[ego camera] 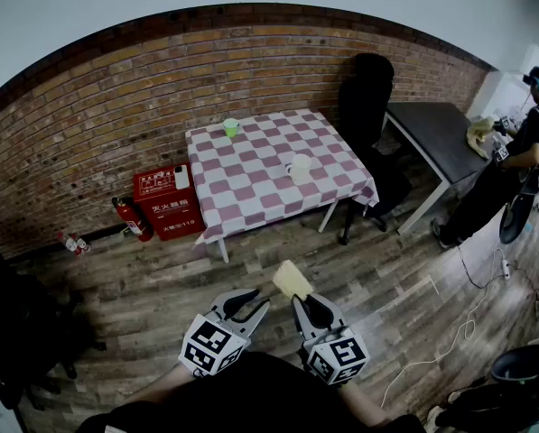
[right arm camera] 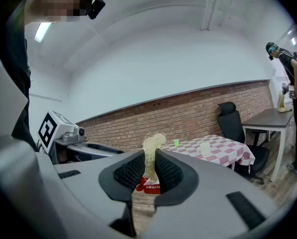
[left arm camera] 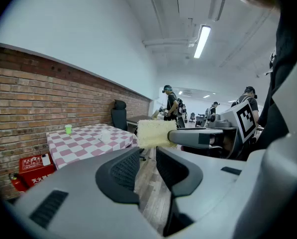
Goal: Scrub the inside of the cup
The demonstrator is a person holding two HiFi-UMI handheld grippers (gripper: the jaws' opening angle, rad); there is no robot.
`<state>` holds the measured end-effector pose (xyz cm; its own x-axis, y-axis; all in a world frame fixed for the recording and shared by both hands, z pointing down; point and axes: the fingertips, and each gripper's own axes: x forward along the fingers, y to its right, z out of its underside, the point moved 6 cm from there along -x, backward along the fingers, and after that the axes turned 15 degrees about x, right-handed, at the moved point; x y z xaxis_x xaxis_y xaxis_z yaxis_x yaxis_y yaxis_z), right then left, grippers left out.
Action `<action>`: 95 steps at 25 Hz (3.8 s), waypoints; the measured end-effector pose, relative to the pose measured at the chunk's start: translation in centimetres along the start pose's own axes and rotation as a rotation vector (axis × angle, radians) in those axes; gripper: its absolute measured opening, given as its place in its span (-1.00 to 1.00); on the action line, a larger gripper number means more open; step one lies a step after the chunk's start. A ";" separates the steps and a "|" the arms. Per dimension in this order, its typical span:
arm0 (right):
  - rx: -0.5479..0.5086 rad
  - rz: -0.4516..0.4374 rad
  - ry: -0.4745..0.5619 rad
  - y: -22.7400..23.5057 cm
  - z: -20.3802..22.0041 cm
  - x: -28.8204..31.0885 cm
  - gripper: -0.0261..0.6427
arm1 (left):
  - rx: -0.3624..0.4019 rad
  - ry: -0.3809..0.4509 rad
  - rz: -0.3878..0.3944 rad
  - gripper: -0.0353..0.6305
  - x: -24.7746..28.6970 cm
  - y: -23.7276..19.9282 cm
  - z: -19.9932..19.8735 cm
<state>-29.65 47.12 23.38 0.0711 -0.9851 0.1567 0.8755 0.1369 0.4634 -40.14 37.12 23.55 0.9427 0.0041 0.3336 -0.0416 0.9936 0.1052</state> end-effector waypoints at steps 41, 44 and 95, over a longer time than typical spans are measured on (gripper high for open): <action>0.187 0.057 -0.036 11.4 -3.7 13.6 -0.71 | -0.098 -0.102 0.083 -0.55 13.8 -12.8 2.2; 0.199 0.045 -0.030 15.1 -5.6 12.6 -0.71 | -0.102 -0.113 0.083 -0.55 17.7 -11.5 0.5; -0.058 0.003 -0.615 46.9 -18.5 50.5 -0.71 | -0.134 -0.373 -0.145 -0.55 50.9 -42.5 6.2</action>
<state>23.83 1.88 36.88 -0.1997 -0.7419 0.6400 0.9017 0.1164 0.4164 7.58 -5.61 41.84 0.7504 -0.1535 0.6430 0.1494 0.9869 0.0612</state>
